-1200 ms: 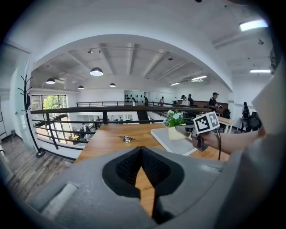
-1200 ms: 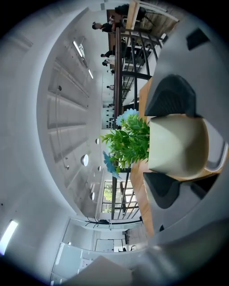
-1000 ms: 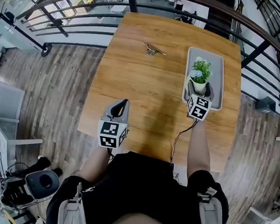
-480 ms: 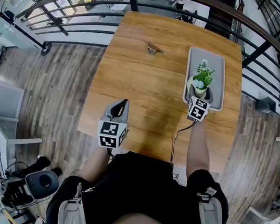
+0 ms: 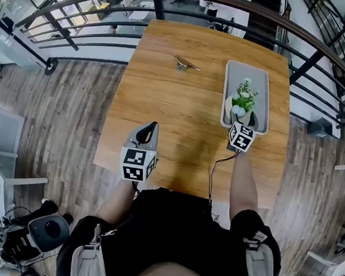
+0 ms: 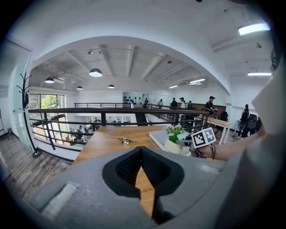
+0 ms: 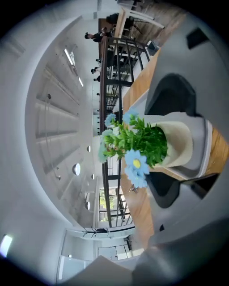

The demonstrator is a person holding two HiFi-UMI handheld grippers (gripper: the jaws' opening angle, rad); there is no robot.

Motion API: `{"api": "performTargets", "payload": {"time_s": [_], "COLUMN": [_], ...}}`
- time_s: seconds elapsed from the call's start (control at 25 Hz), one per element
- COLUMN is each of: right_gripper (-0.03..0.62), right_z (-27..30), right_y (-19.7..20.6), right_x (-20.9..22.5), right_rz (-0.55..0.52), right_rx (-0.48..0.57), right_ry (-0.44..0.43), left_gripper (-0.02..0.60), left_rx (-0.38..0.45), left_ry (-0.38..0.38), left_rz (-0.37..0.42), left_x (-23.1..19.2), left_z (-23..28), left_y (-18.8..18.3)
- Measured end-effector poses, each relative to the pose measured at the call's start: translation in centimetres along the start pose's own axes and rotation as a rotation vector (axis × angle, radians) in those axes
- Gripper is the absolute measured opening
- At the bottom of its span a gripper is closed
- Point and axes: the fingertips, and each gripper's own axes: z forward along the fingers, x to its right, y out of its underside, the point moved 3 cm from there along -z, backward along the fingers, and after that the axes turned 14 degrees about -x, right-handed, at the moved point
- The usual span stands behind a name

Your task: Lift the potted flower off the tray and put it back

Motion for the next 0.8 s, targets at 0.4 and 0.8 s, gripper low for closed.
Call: {"api": "performTargets", "payload": {"time_s": [0.4,0.8], "right_gripper": [0.362,-0.005], "right_z": [-15.2,-28.7], "right_y": [-7.9,-9.4], "right_x": [-3.5,-3.9], "right_rz": [-0.01,0.096], "right_rx": [0.308,0.466], "right_ry": [-0.073,0.105], "left_gripper": [0.012,0.012], "left_rx": [0.092,0.15], "left_ry": [0.128,0.28], "left_rz": [0.034,0.113], "left_x": [2.0,6.7], "left_z": [-0.2,-0.8], "left_y": [-3.3,-4.8]}}
